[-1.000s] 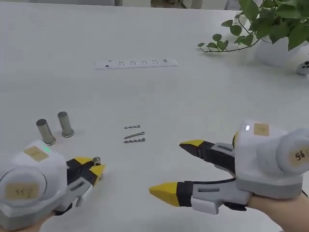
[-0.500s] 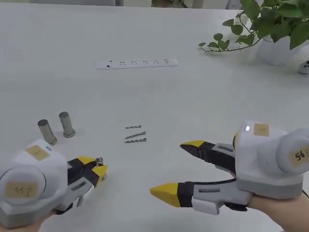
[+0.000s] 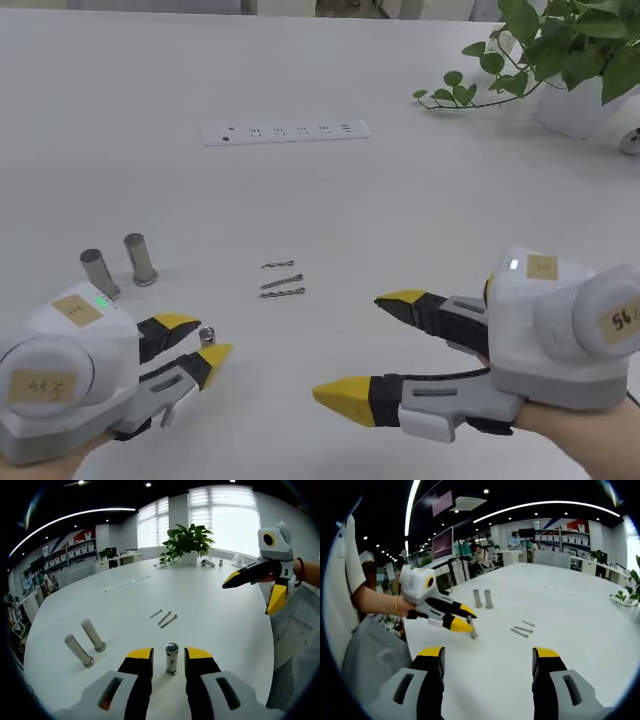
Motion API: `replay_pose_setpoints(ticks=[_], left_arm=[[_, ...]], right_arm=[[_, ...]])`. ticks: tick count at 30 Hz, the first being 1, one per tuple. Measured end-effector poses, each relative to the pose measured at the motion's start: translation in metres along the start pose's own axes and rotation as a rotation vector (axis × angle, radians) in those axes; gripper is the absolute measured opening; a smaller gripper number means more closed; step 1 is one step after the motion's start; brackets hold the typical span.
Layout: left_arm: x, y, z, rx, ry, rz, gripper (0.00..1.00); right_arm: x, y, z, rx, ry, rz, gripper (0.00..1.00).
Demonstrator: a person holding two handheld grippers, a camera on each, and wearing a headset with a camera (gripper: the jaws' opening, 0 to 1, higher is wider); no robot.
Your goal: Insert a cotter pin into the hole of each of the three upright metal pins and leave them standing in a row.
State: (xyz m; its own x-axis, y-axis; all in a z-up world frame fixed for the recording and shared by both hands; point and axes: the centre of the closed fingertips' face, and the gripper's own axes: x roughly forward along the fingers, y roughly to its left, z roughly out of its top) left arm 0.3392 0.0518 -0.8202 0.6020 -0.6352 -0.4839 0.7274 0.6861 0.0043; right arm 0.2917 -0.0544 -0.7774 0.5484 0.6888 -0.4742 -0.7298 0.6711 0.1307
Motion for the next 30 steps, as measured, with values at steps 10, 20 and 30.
replay_pose_setpoints(ticks=[10, 20, 30], left_arm=[[-0.013, -0.005, 0.002, -0.032, -0.004, -0.005, 0.36], [-0.027, -0.007, 0.006, -0.075, -0.028, 0.025, 0.49], [-0.041, -0.005, 0.008, -0.089, -0.043, 0.075, 0.57]], right_arm=[[0.0, -0.011, 0.002, 0.009, 0.028, -0.01, 0.61], [0.004, -0.042, 0.013, 0.001, 0.045, -0.04, 0.47], [0.018, -0.061, 0.026, 0.014, 0.042, -0.021, 0.4]])
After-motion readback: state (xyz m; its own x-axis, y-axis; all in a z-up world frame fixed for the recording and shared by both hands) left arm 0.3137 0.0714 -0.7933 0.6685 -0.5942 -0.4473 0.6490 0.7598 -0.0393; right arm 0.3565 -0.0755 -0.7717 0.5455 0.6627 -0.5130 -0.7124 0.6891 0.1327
